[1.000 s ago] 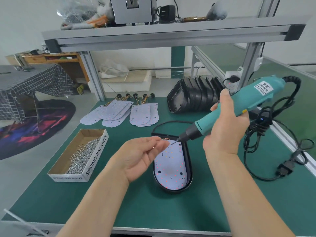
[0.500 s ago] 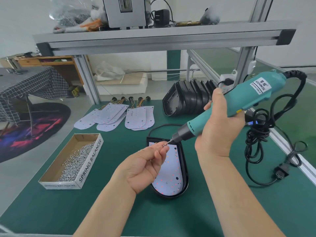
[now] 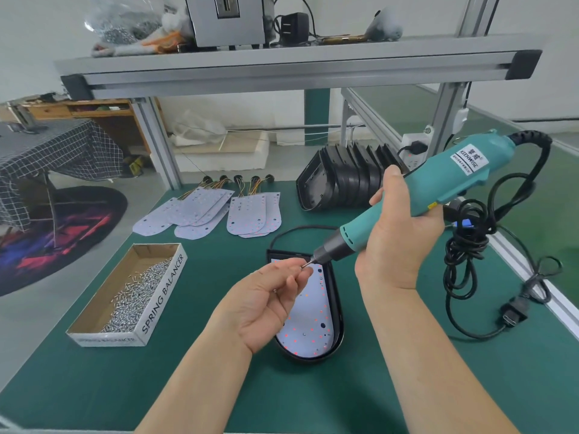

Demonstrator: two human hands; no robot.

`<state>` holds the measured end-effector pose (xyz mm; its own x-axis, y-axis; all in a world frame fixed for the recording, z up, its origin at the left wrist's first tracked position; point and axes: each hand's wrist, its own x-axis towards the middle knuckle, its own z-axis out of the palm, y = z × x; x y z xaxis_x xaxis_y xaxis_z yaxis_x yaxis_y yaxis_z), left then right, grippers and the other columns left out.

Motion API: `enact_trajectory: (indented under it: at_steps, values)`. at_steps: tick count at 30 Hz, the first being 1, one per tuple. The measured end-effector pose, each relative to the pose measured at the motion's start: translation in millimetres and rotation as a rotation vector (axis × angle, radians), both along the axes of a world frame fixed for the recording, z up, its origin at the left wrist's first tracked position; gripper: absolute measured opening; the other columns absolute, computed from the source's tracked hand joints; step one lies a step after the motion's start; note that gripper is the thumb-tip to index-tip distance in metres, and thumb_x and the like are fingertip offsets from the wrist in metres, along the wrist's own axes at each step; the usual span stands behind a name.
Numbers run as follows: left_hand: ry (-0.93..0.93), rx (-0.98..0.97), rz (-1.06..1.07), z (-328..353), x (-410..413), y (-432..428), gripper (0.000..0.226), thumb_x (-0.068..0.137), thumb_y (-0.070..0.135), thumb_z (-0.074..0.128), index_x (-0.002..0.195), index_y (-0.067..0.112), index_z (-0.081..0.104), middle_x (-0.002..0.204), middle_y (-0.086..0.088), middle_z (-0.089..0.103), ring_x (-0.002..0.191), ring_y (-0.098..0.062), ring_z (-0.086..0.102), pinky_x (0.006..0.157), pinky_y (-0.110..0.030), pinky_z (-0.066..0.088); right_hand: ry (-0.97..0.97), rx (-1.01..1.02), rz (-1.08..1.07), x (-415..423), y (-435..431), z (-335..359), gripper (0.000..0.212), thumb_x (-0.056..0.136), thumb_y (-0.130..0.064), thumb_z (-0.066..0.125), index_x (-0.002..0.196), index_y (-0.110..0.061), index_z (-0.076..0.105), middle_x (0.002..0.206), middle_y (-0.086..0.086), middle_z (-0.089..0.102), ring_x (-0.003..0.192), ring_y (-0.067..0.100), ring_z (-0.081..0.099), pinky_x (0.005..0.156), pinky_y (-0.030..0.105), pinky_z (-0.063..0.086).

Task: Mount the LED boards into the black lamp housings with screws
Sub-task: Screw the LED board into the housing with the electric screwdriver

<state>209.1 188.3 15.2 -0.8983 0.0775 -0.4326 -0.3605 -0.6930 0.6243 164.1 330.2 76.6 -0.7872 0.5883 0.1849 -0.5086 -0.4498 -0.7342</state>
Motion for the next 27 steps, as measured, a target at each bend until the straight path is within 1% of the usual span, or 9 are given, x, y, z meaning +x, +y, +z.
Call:
enact_trajectory:
  at_steps: [7, 9, 11, 12, 16, 18, 21, 23, 27]
  values:
    - [0.082, -0.16, 0.012, -7.3, 2.5, 4.3, 0.023, 0.083, -0.009, 0.064, 0.073, 0.003, 0.08, 0.079, -0.017, 0.074, 0.068, -0.016, 0.074, 0.053, -0.013, 0.054, -0.097, -0.034, -0.004, -9.1, -0.4, -5.8, 0.02, 0.09, -0.017, 0.071, 0.083, -0.019, 0.052, 0.058, -0.007, 0.053, 0.056, 0.01, 0.051, 0.061, 0.026, 0.045]
    - [0.108, -0.177, 0.003, -4.4, 4.0, 2.9, 0.016, 0.078, -0.001, 0.071, 0.09, 0.003, 0.08, 0.081, -0.018, 0.074, 0.069, -0.018, 0.074, 0.055, -0.014, 0.055, -0.109, -0.053, 0.009, -12.5, -0.4, -6.8, 0.021, 0.09, -0.016, 0.071, 0.082, -0.019, 0.051, 0.056, -0.009, 0.053, 0.055, 0.01, 0.051, 0.061, 0.027, 0.045]
    - [0.135, -0.26, 0.013, -4.7, 2.7, -5.6, 0.036, 0.075, 0.014, 0.076, 0.11, 0.005, 0.071, 0.08, -0.017, 0.074, 0.066, -0.017, 0.072, 0.055, -0.015, 0.054, -0.107, -0.066, 0.021, -17.1, -1.3, -5.2, 0.021, 0.089, -0.016, 0.071, 0.083, -0.018, 0.051, 0.055, -0.01, 0.054, 0.055, 0.01, 0.052, 0.062, 0.029, 0.046]
    - [0.133, -0.342, 0.051, -5.7, 0.3, -12.3, 0.037, 0.079, 0.021, 0.076, 0.111, 0.006, 0.068, 0.077, -0.016, 0.074, 0.06, -0.015, 0.069, 0.051, -0.016, 0.053, -0.102, -0.064, 0.024, -19.7, -2.0, -4.2, 0.021, 0.089, -0.016, 0.072, 0.083, -0.018, 0.052, 0.056, -0.01, 0.054, 0.055, 0.01, 0.052, 0.062, 0.029, 0.046]
    - [0.011, -0.768, 0.282, -24.9, -14.8, -42.2, 0.031, 0.091, 0.031, 0.071, 0.098, 0.001, 0.066, 0.058, -0.003, 0.062, 0.042, -0.01, 0.046, 0.037, -0.018, 0.031, -0.068, 0.008, 0.005, -30.4, -10.9, -5.1, 0.019, 0.085, -0.019, 0.073, 0.08, -0.018, 0.054, 0.066, -0.001, 0.057, 0.059, 0.013, 0.053, 0.059, 0.025, 0.047]
    - [-0.062, -0.889, 0.183, -33.8, -18.3, -43.5, 0.038, 0.087, 0.037, 0.074, 0.09, 0.0, 0.068, 0.058, -0.002, 0.056, 0.04, -0.011, 0.04, 0.037, -0.019, 0.026, -0.066, 0.066, -0.001, -35.5, -20.7, -9.3, 0.02, 0.08, -0.025, 0.073, 0.078, -0.019, 0.054, 0.066, 0.0, 0.058, 0.06, 0.014, 0.054, 0.058, 0.025, 0.047]
    - [-0.141, -0.952, -0.051, -36.7, -19.5, -34.1, 0.046, 0.07, 0.053, 0.08, 0.077, 0.013, 0.058, 0.059, -0.002, 0.047, 0.042, -0.014, 0.032, 0.041, -0.021, 0.021, -0.047, 0.168, 0.014, -41.4, -38.2, -20.4, 0.021, 0.079, -0.027, 0.073, 0.073, -0.022, 0.053, 0.061, -0.006, 0.055, 0.057, 0.013, 0.051, 0.058, 0.029, 0.047]
    - [-0.113, -0.973, -0.08, -35.3, -23.5, -32.1, 0.05, 0.062, 0.055, 0.077, 0.073, 0.015, 0.048, 0.064, -0.006, 0.038, 0.045, -0.015, 0.025, 0.045, -0.025, 0.017, -0.03, 0.256, 0.031, -43.5, -48.7, -28.4, 0.023, 0.08, -0.027, 0.073, 0.072, -0.024, 0.052, 0.059, -0.013, 0.053, 0.057, 0.012, 0.049, 0.059, 0.031, 0.046]
    - [-0.065, -0.971, -0.116, -39.2, -28.7, -37.7, 0.047, 0.077, 0.034, 0.077, 0.06, 0.023, 0.035, 0.056, 0.004, 0.03, 0.042, -0.012, 0.024, 0.044, -0.023, 0.019, 0.003, 0.331, 0.025, -47.5, -57.9, -34.8, 0.022, 0.08, -0.031, 0.073, 0.073, -0.026, 0.053, 0.061, -0.015, 0.054, 0.059, 0.013, 0.051, 0.061, 0.039, 0.048]
